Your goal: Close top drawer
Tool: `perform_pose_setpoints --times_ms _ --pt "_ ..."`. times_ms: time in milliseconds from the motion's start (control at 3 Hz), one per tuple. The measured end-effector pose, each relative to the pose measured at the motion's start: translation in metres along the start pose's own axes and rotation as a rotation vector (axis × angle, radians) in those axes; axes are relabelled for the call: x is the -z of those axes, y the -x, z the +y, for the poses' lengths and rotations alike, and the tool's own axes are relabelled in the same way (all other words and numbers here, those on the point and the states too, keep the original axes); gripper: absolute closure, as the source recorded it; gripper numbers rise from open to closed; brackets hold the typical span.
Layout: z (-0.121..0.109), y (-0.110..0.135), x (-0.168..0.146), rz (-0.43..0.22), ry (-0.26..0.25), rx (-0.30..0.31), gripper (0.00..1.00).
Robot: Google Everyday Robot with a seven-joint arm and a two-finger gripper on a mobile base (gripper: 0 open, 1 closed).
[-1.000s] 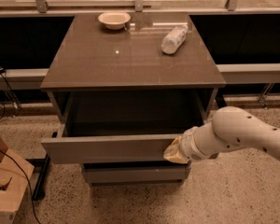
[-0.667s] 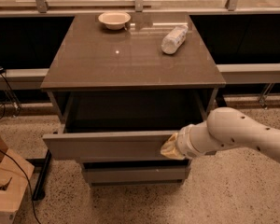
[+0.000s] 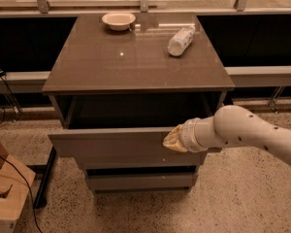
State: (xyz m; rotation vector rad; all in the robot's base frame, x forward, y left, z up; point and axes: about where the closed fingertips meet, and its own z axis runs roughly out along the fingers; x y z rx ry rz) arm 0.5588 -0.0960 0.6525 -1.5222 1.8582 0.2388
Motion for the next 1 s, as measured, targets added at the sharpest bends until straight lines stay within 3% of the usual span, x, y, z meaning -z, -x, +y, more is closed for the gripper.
perform_pose_setpoints --times_ms 333,667,1000 --pt "-0.0281 0.0038 -0.0021 -0.024 -0.032 0.016 0.11" --pt "-0.0284 0.0038 -0.0021 -0.024 -0.032 0.016 0.00" --pt "-0.0284 0.0038 -0.0021 -0.024 -0.032 0.016 0.00"
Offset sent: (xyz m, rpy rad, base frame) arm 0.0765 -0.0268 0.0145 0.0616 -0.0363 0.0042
